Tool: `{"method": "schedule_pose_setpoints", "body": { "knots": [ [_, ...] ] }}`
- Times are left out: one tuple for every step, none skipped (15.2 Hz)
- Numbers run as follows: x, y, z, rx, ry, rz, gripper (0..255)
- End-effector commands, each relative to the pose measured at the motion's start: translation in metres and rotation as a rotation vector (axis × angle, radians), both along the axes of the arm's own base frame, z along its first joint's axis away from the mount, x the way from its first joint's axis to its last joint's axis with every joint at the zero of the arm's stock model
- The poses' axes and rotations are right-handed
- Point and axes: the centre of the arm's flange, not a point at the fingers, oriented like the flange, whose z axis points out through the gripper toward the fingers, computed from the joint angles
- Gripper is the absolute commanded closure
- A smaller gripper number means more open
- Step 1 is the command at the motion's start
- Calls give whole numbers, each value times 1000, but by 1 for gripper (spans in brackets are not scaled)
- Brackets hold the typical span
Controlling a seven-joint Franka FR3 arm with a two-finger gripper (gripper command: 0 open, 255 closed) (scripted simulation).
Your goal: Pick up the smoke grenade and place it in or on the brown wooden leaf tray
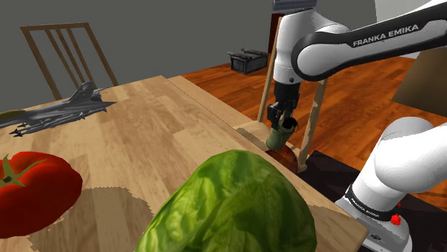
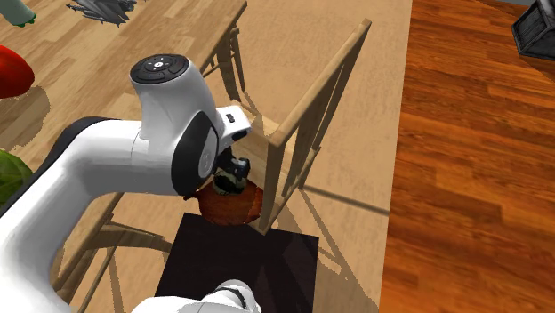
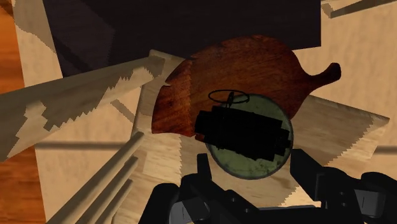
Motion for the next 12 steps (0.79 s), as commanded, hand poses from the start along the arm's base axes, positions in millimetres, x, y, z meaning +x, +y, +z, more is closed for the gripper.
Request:
{"method": "schedule_pose_setpoints", "body": {
  "knots": [
    [0,1,-11,0,-1,0,255],
    [0,1,-16,0,-1,0,255],
    [0,1,-22,0,-1,0,255],
    [0,1,-27,0,-1,0,255],
    [0,1,-32,0,-1,0,255],
    [0,1,-38,0,-1,0,255],
    [0,1,-43,0,-1,0,255],
    [0,1,-48,0,-1,0,255],
    [0,1,-53,0,-1,0,255],
    [0,1,-59,0,-1,0,255],
    [0,1,-64,0,-1,0,255],
    [0,1,-69,0,-1,0,255]
  ]
}}
